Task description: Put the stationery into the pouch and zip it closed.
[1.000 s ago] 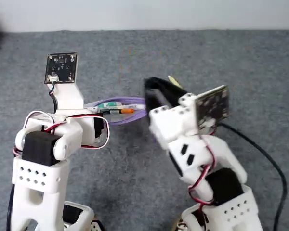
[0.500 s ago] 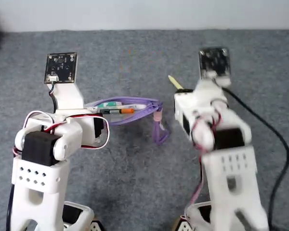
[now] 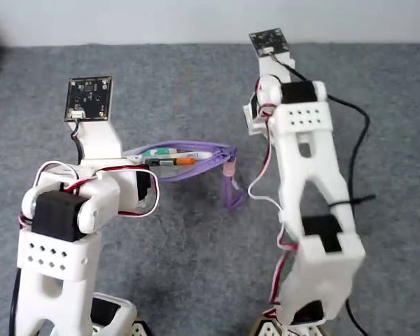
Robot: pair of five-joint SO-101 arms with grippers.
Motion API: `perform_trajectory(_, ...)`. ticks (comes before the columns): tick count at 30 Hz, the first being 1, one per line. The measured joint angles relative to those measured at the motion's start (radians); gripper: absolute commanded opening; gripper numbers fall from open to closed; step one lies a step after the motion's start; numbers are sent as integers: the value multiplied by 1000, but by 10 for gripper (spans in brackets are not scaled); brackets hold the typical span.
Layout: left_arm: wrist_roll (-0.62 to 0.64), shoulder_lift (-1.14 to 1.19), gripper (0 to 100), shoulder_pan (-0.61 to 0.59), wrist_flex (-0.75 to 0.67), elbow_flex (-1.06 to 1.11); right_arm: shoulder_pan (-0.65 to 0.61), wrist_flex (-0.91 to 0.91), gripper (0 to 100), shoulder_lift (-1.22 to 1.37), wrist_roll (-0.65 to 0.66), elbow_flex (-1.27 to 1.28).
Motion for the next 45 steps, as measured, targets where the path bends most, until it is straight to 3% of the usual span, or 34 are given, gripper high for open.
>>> perform_trajectory(17,0,0,12,0,0,0,0,-31,232,701,158,-632)
perform_trajectory(20,0,0,12,0,0,0,0,-17,169,807,160,-738)
perform_trajectory(23,0,0,12,0,0,0,0,28,27,881,160,-836)
perform_trajectory(35,0,0,12,0,0,0,0,299,7,941,161,-1178)
perform_trajectory(39,0,0,12,0,0,0,-5,396,7,941,150,-1195)
perform_trajectory(45,0,0,12,0,0,0,-2,404,7,792,107,-1197)
